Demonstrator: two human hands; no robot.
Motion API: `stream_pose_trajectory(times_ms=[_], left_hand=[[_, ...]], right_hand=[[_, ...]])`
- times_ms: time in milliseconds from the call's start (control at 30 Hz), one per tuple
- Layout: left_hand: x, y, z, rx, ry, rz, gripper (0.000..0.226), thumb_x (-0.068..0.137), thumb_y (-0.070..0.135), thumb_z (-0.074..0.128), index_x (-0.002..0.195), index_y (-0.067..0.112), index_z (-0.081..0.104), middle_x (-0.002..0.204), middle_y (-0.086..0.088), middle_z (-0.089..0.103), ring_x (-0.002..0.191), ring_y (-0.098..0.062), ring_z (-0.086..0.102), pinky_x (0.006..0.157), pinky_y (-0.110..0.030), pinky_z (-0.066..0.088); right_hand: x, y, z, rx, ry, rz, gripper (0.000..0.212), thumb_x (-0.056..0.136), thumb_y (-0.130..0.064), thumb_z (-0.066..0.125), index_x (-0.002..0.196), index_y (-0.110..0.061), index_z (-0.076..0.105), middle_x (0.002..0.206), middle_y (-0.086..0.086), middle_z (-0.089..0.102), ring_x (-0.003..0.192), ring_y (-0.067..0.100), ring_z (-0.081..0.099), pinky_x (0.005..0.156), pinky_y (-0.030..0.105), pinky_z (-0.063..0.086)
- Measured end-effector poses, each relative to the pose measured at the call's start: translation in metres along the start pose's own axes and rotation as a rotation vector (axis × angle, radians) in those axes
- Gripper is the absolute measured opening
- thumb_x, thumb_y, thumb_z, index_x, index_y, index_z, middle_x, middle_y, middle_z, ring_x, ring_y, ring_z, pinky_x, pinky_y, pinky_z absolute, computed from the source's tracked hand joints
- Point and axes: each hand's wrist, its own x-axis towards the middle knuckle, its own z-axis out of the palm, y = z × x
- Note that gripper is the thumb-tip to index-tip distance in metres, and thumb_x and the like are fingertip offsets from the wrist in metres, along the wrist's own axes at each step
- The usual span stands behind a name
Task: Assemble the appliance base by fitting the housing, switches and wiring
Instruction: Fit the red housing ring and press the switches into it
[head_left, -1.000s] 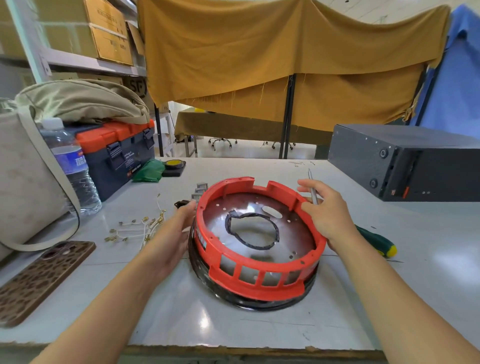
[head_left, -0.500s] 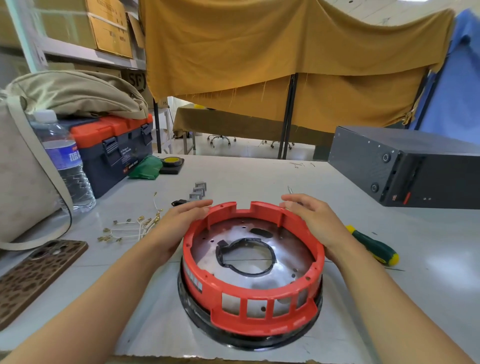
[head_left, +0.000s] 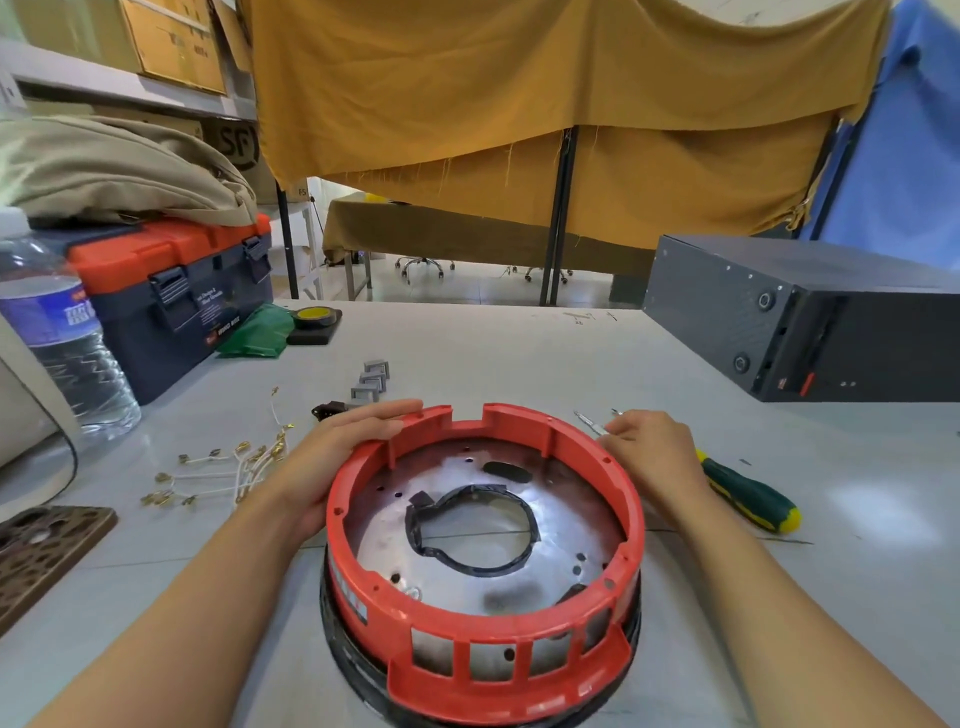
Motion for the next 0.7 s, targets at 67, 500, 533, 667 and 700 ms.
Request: stream_pose_trajectory(times_ms=[67, 500, 533, 667, 700], left_hand=[[0.0008, -0.0006, 0.0001, 0.021, -0.01, 0.014, 0.032, 0.086, 0.004, 0.051, 0.111, 0.012, 0.068, 0.101, -0.005, 0.073, 0.085, -0.017, 0.071, 0.06, -0.018, 0.054], [-0.0014, 0.0021, 0.0044, 0.033, -0.003, 0.007, 0.033, 0.084, 0.006, 0.049, 0.112, 0.014, 0.065, 0.095, 0.001, 0.075, 0.08, -0.01, 0.071, 0.057, -0.015, 0.053], [-0.0014, 0.0022, 0.0046, 0.033, 0.001, 0.006, 0.032, 0.085, 0.006, 0.049, 0.112, 0.014, 0.065, 0.094, 0.001, 0.075, 0.08, -0.01, 0.071, 0.056, -0.015, 0.053], [-0.0018, 0.0031, 0.0044, 0.065, 0.008, 0.02, 0.031, 0.087, 0.005, 0.048, 0.11, 0.014, 0.065, 0.091, 0.005, 0.075, 0.078, -0.007, 0.071, 0.056, -0.013, 0.052], [-0.0019, 0.0024, 0.0041, 0.052, 0.017, 0.021, 0.03, 0.086, 0.005, 0.049, 0.11, 0.013, 0.066, 0.092, 0.003, 0.075, 0.078, -0.008, 0.071, 0.056, -0.014, 0.052]], right_hand=[[-0.0003, 0.0038, -0.0012, -0.078, 0.039, 0.03, 0.01, 0.083, -0.014, 0.061, 0.08, -0.015, 0.071, 0.082, 0.005, 0.068, 0.081, 0.022, 0.058, 0.065, 0.025, 0.037], [-0.0077, 0.0093, 0.0003, -0.281, 0.025, 0.099, 0.02, 0.084, -0.022, 0.06, 0.089, -0.004, 0.067, 0.087, 0.013, 0.067, 0.08, 0.031, 0.061, 0.071, 0.038, 0.053], [-0.0083, 0.0088, 0.0001, -0.288, 0.021, 0.097, 0.02, 0.084, -0.023, 0.061, 0.089, -0.005, 0.067, 0.087, 0.012, 0.066, 0.08, 0.031, 0.061, 0.07, 0.037, 0.052], [-0.0076, 0.0098, -0.0013, -0.286, 0.031, 0.069, 0.03, 0.088, -0.033, 0.059, 0.086, -0.004, 0.067, 0.086, 0.011, 0.067, 0.083, 0.03, 0.06, 0.071, 0.036, 0.051], [-0.0069, 0.0092, -0.0025, -0.245, 0.069, 0.043, 0.032, 0.09, -0.035, 0.057, 0.089, -0.005, 0.067, 0.088, 0.01, 0.068, 0.087, 0.029, 0.06, 0.073, 0.034, 0.049]])
